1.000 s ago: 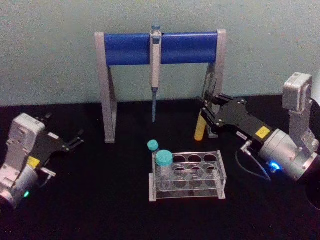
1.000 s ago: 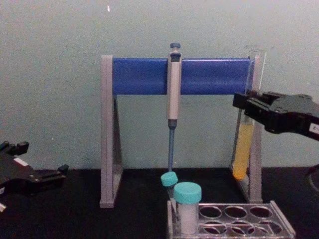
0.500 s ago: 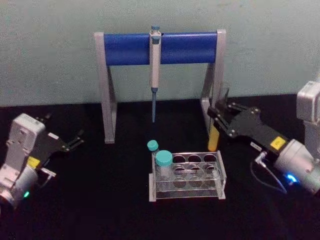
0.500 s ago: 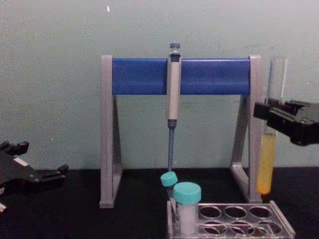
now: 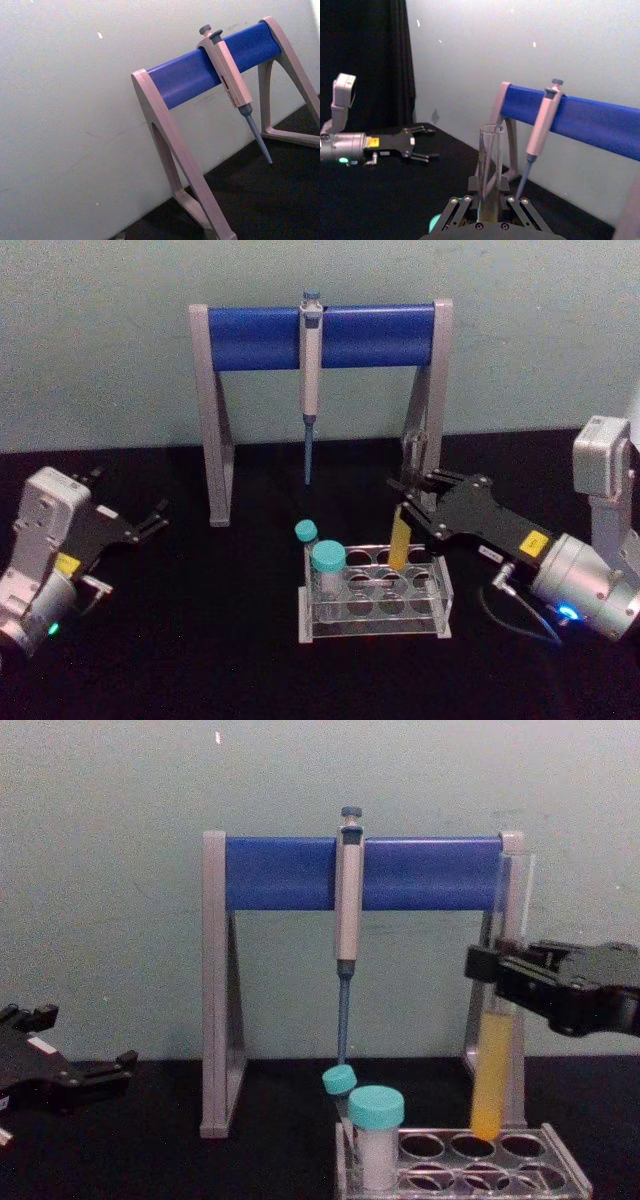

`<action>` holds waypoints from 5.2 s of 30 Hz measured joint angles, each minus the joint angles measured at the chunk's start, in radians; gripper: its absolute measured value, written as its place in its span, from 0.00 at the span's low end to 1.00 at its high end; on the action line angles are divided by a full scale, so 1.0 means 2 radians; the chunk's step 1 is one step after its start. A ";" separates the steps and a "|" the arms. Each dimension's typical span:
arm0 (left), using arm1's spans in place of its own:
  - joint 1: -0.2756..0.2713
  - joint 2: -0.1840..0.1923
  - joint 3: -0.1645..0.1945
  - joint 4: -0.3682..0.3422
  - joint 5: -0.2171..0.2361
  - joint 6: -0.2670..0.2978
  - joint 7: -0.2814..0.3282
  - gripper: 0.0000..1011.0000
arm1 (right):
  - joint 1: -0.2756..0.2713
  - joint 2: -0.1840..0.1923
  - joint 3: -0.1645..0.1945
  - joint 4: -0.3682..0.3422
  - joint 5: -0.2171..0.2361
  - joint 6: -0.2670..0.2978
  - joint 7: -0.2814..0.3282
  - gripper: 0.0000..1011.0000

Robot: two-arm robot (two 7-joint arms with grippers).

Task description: Pick up the test tube from the test tube rack, shake it, then place it back into the test tube rack.

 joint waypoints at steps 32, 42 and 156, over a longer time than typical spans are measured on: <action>0.000 0.000 0.000 0.000 0.000 0.000 0.000 1.00 | 0.076 -0.033 -0.019 0.089 0.004 -0.027 0.002 0.23; 0.000 0.000 0.000 0.000 0.000 0.000 0.000 1.00 | 0.074 -0.033 -0.017 0.086 0.003 -0.027 0.001 0.23; 0.000 0.000 0.000 0.000 0.000 0.000 0.000 1.00 | 0.049 -0.030 -0.039 0.116 -0.006 0.019 -0.006 0.23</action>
